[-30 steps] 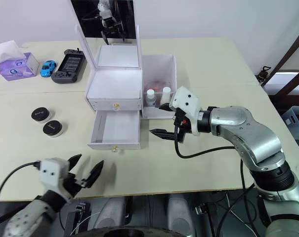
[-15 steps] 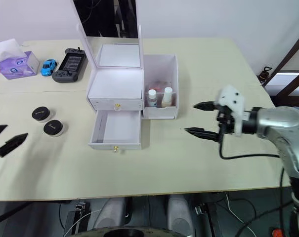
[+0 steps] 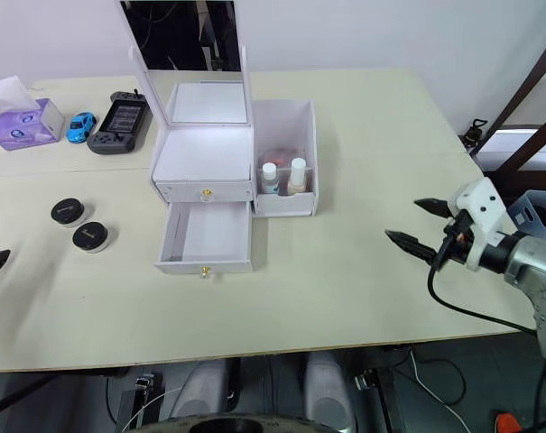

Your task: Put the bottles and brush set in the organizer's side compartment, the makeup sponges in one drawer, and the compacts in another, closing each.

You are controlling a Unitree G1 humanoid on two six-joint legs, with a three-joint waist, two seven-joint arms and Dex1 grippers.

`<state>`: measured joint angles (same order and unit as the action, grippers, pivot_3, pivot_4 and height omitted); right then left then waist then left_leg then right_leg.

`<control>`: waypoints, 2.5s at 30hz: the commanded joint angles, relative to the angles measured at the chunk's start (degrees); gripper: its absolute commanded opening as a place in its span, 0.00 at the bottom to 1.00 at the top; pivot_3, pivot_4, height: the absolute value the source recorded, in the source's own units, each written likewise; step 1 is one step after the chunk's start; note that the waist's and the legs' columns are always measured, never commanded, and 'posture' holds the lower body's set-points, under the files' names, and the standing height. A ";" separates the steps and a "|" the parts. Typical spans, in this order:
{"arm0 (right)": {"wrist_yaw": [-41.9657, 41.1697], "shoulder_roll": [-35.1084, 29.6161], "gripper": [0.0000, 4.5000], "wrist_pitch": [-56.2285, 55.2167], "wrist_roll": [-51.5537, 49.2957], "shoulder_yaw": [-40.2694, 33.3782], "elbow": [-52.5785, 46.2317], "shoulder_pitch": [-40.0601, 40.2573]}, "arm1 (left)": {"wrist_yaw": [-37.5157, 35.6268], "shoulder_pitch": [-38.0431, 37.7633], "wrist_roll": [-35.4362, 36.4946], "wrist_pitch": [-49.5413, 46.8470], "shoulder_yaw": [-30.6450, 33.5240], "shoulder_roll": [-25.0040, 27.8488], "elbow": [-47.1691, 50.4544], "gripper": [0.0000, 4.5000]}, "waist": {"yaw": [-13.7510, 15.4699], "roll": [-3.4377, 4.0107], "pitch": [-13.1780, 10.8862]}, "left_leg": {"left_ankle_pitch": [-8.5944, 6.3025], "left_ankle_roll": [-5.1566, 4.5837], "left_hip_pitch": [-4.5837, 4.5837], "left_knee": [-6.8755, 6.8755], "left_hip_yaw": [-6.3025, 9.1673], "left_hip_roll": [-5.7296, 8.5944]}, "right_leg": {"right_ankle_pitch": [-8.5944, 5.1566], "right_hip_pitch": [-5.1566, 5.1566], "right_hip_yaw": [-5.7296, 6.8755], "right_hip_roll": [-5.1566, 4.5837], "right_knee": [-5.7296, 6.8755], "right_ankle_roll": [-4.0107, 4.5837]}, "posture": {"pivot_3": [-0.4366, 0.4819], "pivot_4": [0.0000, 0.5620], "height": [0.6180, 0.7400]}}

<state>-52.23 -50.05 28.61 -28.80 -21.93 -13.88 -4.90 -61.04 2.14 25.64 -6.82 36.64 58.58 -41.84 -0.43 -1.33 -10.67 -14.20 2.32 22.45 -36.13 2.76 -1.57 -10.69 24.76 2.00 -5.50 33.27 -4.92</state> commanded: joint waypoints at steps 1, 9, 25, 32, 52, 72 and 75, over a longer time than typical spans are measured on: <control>0.21 0.01 1.00 2.06 -3.00 2.82 -4.55 -5.49 | -0.39 0.02 0.48 -2.78 -0.45 1.61 6.38 0.99 | -0.21 -0.02 0.01 | 0.00 0.00 -0.02 0.00 -0.06 -0.07 | 0.02 0.00 0.01 0.01 0.00 0.02 | 0.48 0.27 1.00; -0.29 0.62 1.00 13.40 -7.92 17.95 -12.88 -23.91 | 6.18 -8.65 1.24 -19.18 -4.05 -2.34 34.83 0.99 | -0.35 -0.07 0.03 | 0.00 -0.01 -0.06 0.18 -0.68 -0.30 | 0.28 0.35 -0.04 -0.02 0.21 0.39 | 0.48 0.27 1.00; 0.69 0.29 1.00 17.23 -6.87 22.31 -15.61 -32.61 | 14.78 8.89 -1.61 -34.88 -19.32 -6.11 31.27 0.99 | -0.18 -0.23 0.10 | -0.01 -0.03 -0.11 -0.04 -0.76 -0.29 | 0.26 0.37 -0.12 0.04 0.53 0.34 | 0.48 0.27 1.00; 1.68 -0.94 1.00 16.91 -5.80 21.66 -17.27 -30.48 | 13.75 14.35 -3.55 -34.49 -23.47 -6.20 27.85 0.59 | -0.21 -0.25 0.10 | 0.00 -0.03 -0.14 -0.10 -0.76 -0.29 | 0.18 0.42 -0.15 0.06 0.75 0.23 | 0.48 0.27 1.00; 2.40 -0.13 1.00 15.31 -3.79 22.37 -17.07 -29.15 | -12.39 23.52 10.67 -43.02 -28.70 8.27 53.05 0.59 | -0.29 -0.33 0.06 | 0.00 -0.03 -0.09 -0.03 -0.79 -0.28 | 0.18 0.49 -0.20 0.04 0.69 0.25 | 0.48 0.27 1.00; 9.97 -0.48 1.00 20.71 -5.09 17.08 -24.41 -23.76 | -10.33 37.07 -8.94 -29.60 -53.84 -4.05 47.57 0.59 | -0.18 -0.42 0.07 | 0.01 -0.06 -0.12 -0.23 -0.72 -0.29 | 0.16 0.37 -0.36 0.22 0.79 0.22 | 0.48 0.27 1.00; 10.55 -0.34 1.00 21.09 -5.25 16.91 -24.65 -23.78 | -9.62 36.96 -11.92 -26.86 -55.05 -5.37 45.96 0.59 | -0.17 -0.42 0.07 | 0.01 -0.06 -0.14 -0.21 -0.71 -0.29 | 0.15 0.37 -0.36 0.22 0.81 0.22 | 0.48 0.27 1.00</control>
<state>-42.24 -49.97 49.84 -33.52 -3.16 -36.53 -28.18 -70.83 38.09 15.20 -35.45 -18.16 53.71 4.07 -0.60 -1.75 -10.60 -14.19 2.25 22.31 -36.34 2.05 -1.86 -10.54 25.13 1.64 -5.28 34.08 -4.70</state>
